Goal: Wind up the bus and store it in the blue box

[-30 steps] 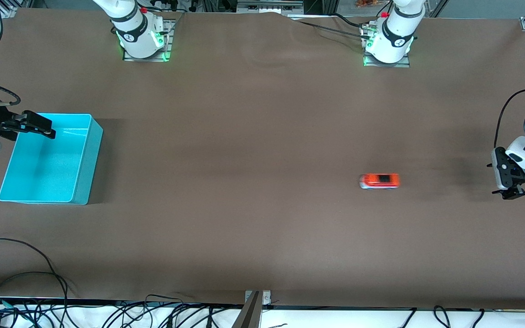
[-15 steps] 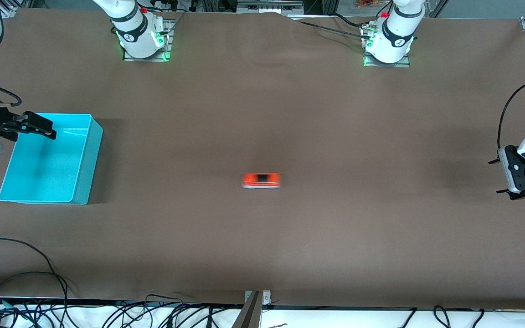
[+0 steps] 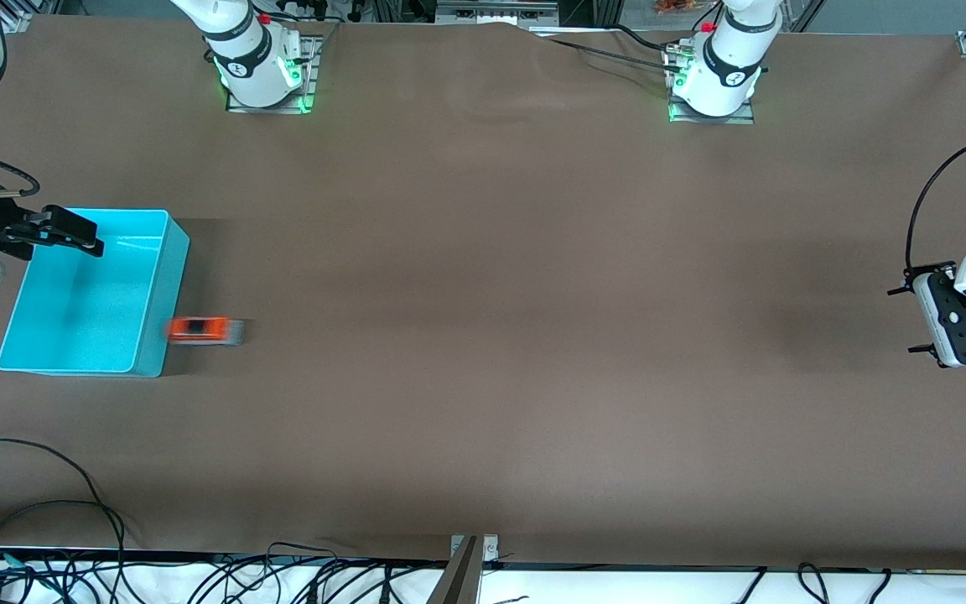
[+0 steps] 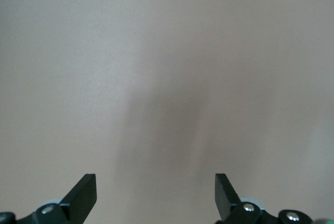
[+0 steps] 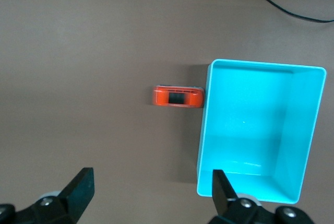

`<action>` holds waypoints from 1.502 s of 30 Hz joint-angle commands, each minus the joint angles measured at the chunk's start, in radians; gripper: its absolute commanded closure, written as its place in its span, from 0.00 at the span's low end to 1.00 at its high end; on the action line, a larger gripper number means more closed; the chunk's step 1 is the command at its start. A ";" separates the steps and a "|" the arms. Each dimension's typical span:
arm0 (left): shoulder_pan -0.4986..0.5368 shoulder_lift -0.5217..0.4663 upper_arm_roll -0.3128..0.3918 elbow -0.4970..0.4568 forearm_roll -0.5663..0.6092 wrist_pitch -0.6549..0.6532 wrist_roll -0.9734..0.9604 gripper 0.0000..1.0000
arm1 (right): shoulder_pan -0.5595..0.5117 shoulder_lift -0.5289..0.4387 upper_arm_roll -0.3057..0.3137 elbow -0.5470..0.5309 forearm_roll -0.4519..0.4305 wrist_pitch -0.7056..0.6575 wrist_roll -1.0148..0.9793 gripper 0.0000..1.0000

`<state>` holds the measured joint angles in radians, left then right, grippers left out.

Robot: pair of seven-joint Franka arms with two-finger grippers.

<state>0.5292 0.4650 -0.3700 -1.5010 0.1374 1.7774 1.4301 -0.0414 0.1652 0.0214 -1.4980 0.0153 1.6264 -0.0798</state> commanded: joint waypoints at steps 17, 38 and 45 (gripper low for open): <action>-0.002 -0.057 -0.086 0.045 -0.019 -0.119 -0.269 0.00 | 0.003 0.002 0.000 0.010 -0.014 0.000 0.005 0.00; -0.002 -0.126 -0.216 0.084 -0.019 -0.270 -0.631 0.00 | 0.001 -0.001 0.000 0.007 -0.017 -0.014 0.014 0.00; 0.000 -0.137 -0.245 0.082 -0.019 -0.309 -0.727 0.00 | -0.003 0.004 -0.006 -0.001 -0.009 -0.013 0.014 0.00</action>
<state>0.5245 0.3521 -0.6051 -1.4209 0.1352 1.5101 0.7697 -0.0427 0.1659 0.0168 -1.4982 0.0153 1.6221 -0.0767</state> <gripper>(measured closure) 0.000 0.000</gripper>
